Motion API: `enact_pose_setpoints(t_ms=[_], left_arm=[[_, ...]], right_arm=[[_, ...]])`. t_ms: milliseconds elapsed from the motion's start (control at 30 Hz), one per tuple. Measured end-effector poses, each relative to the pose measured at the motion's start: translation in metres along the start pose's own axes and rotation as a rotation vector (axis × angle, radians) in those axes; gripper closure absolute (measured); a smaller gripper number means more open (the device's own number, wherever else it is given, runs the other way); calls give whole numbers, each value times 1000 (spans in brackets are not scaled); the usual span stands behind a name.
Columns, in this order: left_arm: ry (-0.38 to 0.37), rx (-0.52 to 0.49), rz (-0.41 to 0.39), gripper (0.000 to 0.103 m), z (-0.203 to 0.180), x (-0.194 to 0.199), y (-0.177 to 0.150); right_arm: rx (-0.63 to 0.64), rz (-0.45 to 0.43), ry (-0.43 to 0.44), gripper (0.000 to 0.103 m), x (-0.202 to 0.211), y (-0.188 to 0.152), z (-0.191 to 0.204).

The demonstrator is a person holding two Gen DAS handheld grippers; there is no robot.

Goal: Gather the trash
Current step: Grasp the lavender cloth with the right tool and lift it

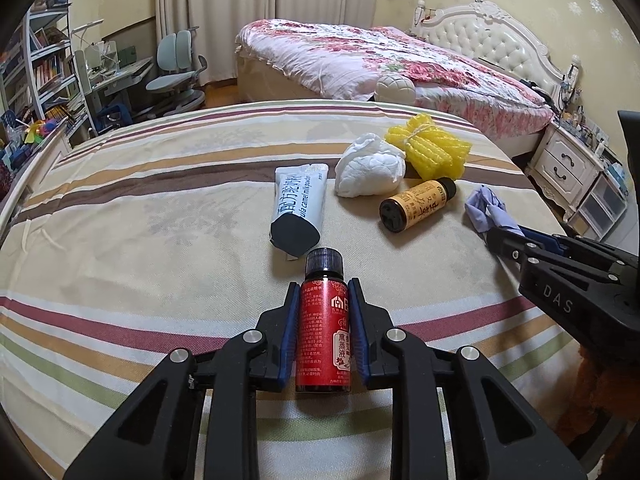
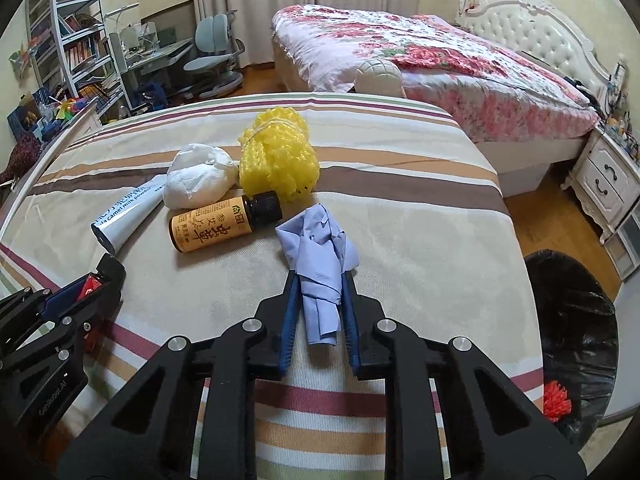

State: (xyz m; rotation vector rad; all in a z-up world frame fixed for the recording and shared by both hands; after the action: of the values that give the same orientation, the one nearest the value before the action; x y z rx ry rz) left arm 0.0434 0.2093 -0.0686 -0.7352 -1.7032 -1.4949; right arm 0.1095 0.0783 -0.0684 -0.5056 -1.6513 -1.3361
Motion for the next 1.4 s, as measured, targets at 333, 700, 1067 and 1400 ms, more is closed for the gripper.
enact_pose_setpoints(t_ms=[333, 700, 1067, 1400], left_arm=[[14, -16, -23, 78, -9, 8, -5], [-26, -25, -34, 78, -29, 19, -10], [-75, -81, -67, 78, -73, 31, -5], [-136, -180, -94, 78, -133, 35, 3]], right_arm=[[-34, -23, 11, 83, 20, -20, -13], [-79, -63, 13, 83, 46, -35, -35], [-157, -98, -27, 83, 66, -51, -76], [-252, -130, -97, 83, 82, -65, -129]])
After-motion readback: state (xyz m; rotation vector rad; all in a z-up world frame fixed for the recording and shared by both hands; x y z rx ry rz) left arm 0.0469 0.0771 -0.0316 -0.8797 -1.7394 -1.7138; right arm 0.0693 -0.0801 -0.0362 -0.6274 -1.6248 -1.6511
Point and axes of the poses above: each gripper's, at about its wrist camera, not at the fingertips, and x roughly against the way its jaws point, z to its left, y to its top, the point moved 2 cm from there along -x, roughly the way its jaws point, and after that the axes turned 7 degrees about z, right-handed, at the moved point
